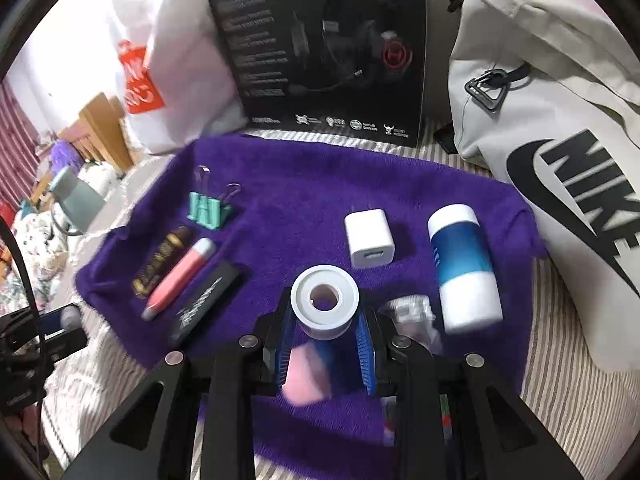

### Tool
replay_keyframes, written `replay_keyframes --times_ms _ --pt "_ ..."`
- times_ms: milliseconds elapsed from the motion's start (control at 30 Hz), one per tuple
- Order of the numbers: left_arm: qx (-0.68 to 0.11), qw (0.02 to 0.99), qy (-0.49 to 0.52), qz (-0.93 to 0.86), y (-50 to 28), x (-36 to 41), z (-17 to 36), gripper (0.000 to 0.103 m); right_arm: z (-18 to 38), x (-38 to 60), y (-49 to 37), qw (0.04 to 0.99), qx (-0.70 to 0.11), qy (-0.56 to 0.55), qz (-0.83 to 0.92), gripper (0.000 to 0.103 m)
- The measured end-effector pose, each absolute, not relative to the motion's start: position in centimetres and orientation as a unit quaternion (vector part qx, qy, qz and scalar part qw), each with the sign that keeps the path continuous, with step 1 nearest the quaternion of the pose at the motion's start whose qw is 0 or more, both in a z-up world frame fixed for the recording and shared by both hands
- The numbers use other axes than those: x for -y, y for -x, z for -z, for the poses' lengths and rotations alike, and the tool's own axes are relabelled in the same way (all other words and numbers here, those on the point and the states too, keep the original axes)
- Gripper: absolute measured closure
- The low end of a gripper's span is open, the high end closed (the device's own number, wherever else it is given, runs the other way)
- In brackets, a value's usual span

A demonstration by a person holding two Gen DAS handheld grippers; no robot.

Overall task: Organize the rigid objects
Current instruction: 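Carry the tape roll onto the towel with right gripper while left holds the plug cap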

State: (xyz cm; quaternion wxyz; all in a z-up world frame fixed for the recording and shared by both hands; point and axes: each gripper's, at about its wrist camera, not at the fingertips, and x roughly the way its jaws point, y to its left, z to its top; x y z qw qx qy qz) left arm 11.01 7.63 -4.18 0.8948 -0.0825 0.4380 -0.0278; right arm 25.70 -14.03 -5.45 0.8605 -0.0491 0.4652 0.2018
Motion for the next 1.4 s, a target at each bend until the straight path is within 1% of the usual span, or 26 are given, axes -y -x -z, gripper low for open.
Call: replay_keyframes --times_ms 233,567,633,700,733,933,1000,1167,1400 --pt "-0.437 0.894 0.091 0.032 -11.4 -8.1 4.5 0.069 7.2 12.1 -27.0 0.852 -0.479 0.096 -0.189 0.075" --pt "-0.439 0.893 0.092 0.034 -11.5 -8.2 4.8 0.069 7.6 12.0 -27.1 0.855 -0.472 0.106 -0.188 0.074" --pt "-0.439 0.893 0.092 0.033 -11.5 -8.2 4.7 0.069 7.5 12.0 -27.1 0.852 -0.476 0.105 -0.194 0.070" --pt "-0.439 0.893 0.092 0.031 -11.4 -8.3 4.6 0.069 7.5 11.9 -27.0 0.847 -0.480 0.099 -0.207 0.058" --pt "-0.438 0.894 0.092 0.030 -11.3 -8.3 4.5 0.069 7.4 11.9 -26.9 0.846 -0.481 0.100 -0.207 0.057" --pt "-0.433 0.896 0.092 0.027 -11.1 -8.3 3.7 0.069 6.2 12.6 -25.6 0.853 -0.472 0.093 -0.204 0.056" --pt "-0.432 0.897 0.092 0.030 -11.2 -8.0 3.5 0.069 5.3 13.2 -24.9 0.856 -0.466 0.084 -0.206 0.054" --pt "-0.431 0.898 0.081 0.040 -11.6 -6.7 2.8 0.069 3.4 15.3 -22.7 0.868 -0.450 0.065 -0.199 0.053" --pt "-0.427 0.900 0.061 0.056 -12.9 -4.5 1.8 0.069 2.4 18.8 -19.1 0.875 -0.441 0.041 -0.196 0.053"
